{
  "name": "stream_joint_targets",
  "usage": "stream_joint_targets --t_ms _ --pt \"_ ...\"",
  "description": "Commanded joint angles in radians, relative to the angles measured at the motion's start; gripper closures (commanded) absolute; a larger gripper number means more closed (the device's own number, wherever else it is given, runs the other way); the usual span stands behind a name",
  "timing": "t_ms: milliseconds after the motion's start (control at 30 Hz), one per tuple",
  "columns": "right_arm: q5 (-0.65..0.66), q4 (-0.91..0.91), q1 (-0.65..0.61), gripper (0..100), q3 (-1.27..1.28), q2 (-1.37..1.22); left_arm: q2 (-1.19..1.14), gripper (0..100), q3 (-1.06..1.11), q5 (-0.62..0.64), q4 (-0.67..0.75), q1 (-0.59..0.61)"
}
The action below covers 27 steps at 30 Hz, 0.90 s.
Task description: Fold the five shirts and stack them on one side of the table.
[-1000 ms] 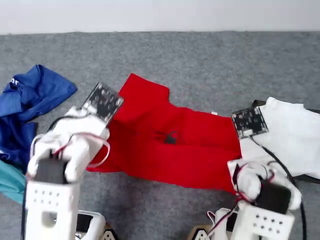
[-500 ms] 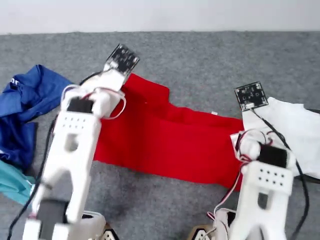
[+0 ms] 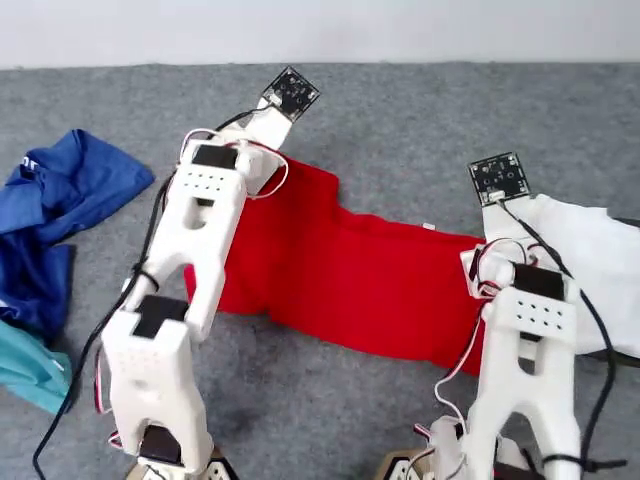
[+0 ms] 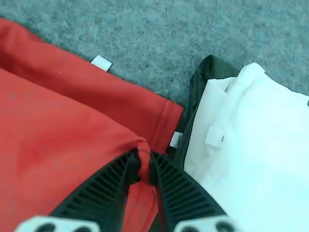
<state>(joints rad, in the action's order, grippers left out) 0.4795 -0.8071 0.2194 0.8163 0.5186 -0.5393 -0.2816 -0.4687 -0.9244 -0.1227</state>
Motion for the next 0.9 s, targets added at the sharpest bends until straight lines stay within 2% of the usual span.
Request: stream_joint_targets --t_ms 0,267,667,867 --pt "-0.012 0.041 -0.001 98.8 -0.006 -0.024 -0.066 98 -0.17 -0.012 -0.046 -0.002" --pt "-0.012 0.119 0.013 98.8 -0.006 -0.079 -0.298 98 -0.503 -0.012 -0.16 -0.002" --pt "-0.049 0.18 0.027 98.8 -0.101 -0.237 -0.741 98 -1.193 -0.012 -0.344 -0.003" --pt "-0.048 0.188 0.03 98.8 -0.146 -0.329 -0.916 98 -1.388 -0.012 -0.377 -0.008"
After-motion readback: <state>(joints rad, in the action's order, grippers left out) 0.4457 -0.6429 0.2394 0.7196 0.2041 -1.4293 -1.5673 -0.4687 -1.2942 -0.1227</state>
